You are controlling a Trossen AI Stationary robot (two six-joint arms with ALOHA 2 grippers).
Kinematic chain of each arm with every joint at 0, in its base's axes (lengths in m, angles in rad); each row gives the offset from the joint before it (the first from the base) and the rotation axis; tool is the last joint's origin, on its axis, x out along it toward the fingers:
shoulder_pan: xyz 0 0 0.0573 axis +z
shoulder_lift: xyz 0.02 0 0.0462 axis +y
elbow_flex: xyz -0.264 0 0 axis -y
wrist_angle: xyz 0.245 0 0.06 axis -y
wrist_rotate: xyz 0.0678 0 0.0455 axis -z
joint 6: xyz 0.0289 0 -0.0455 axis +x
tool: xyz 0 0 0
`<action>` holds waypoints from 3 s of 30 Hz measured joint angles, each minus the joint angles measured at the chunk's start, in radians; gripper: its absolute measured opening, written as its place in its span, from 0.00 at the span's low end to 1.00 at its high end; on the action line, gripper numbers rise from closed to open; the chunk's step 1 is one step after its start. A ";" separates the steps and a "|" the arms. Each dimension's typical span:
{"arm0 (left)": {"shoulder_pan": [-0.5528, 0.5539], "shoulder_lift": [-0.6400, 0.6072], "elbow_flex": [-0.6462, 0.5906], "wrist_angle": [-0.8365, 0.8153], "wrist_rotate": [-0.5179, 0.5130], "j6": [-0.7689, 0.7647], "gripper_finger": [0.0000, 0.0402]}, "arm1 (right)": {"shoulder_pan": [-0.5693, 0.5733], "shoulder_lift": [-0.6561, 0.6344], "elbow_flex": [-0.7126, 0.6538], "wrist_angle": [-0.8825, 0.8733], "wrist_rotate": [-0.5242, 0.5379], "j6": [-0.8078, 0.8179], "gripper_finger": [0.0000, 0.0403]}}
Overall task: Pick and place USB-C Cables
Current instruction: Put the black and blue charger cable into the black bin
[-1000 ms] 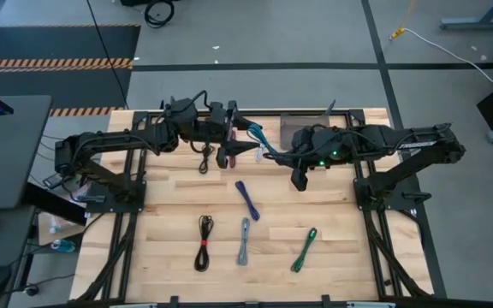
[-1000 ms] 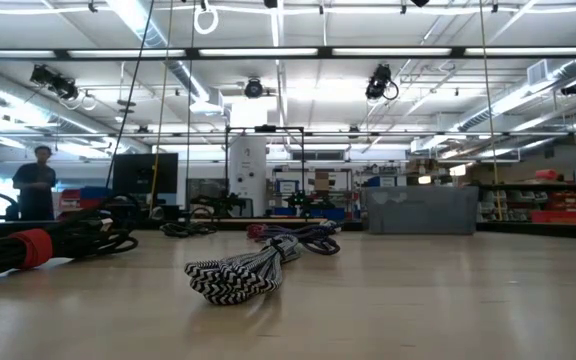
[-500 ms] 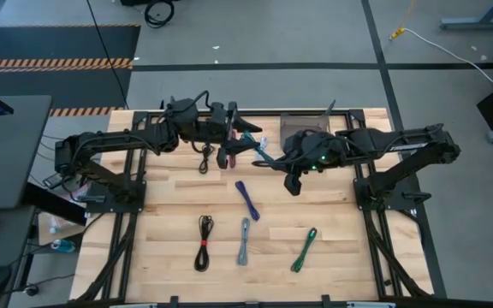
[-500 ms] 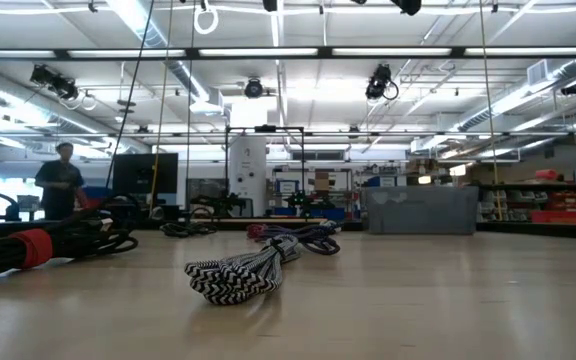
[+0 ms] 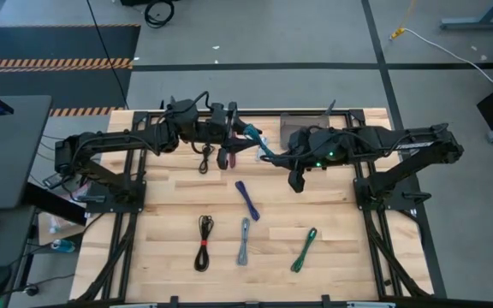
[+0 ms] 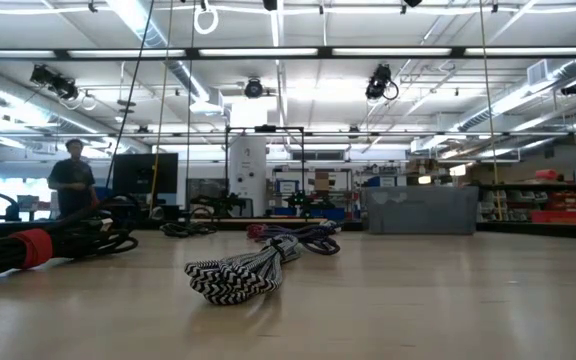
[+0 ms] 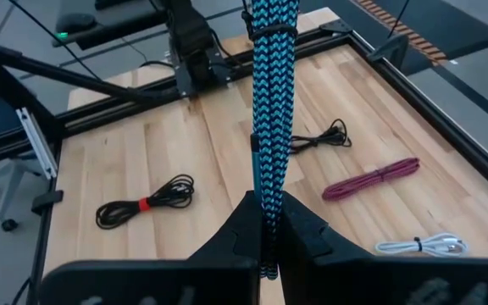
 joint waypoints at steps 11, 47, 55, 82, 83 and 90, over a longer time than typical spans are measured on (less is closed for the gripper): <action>-0.003 0.000 0.000 0.013 -0.002 -0.005 0.09 | 0.000 0.000 0.000 0.001 0.000 0.001 0.04; 0.048 0.043 -0.002 -0.024 -0.128 -0.009 0.09 | 0.006 -0.124 0.003 0.158 -0.156 -0.055 0.38; 0.082 0.040 0.000 -0.072 -0.108 -0.017 0.09 | -0.013 -0.135 0.001 0.128 -0.081 -0.080 0.38; 0.137 0.697 0.718 -0.159 0.019 -0.054 0.09 | -0.028 -0.188 0.001 0.240 -0.123 -0.143 0.38; 0.142 0.717 0.752 -0.163 0.031 -0.062 0.09 | -0.028 -0.188 0.001 0.241 -0.123 -0.145 0.38; 0.174 0.809 0.819 -0.158 0.048 -0.169 0.09 | -0.018 -0.188 0.001 0.270 -0.126 -0.172 0.38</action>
